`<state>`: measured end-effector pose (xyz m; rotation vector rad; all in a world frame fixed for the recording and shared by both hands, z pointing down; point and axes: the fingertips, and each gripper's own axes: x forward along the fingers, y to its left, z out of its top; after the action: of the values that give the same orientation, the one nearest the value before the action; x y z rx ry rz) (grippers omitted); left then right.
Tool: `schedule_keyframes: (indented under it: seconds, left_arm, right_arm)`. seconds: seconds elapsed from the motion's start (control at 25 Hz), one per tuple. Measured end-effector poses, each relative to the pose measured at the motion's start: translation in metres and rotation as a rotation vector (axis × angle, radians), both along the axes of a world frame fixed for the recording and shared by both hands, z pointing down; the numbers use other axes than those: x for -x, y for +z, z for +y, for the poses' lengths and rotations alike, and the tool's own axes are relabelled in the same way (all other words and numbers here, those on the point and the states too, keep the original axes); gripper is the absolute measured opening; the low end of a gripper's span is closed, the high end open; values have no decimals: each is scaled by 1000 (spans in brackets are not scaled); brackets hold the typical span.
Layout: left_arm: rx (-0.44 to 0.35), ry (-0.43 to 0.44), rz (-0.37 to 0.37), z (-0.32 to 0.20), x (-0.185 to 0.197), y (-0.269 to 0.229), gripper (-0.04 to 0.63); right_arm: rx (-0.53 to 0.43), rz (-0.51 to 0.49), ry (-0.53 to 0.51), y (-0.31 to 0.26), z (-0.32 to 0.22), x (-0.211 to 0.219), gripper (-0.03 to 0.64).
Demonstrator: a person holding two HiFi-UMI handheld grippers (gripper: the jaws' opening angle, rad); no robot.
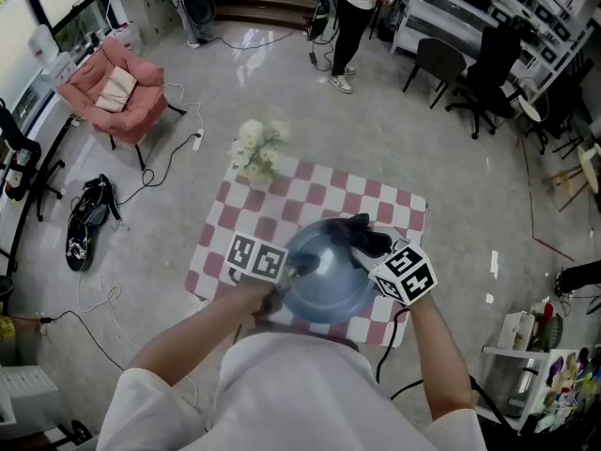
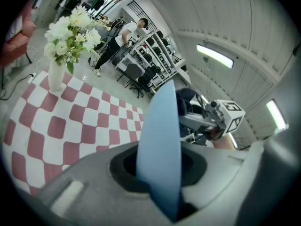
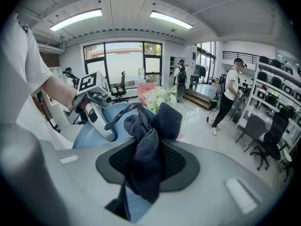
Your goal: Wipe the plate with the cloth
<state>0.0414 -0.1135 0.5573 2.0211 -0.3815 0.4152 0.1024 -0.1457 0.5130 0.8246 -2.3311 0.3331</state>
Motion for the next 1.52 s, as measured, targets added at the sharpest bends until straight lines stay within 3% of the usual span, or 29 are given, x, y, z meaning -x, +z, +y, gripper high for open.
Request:
schedule_keyframes:
  seconds: [0.8, 1.52]
  left_arm:
    - [-50, -72, 13, -13, 23, -9, 76]
    - [-100, -186, 92, -41, 31, -30, 75]
  right_arm:
    - [42, 6, 62, 14, 21, -21, 132]
    - [57, -66, 84, 19, 37, -17, 132]
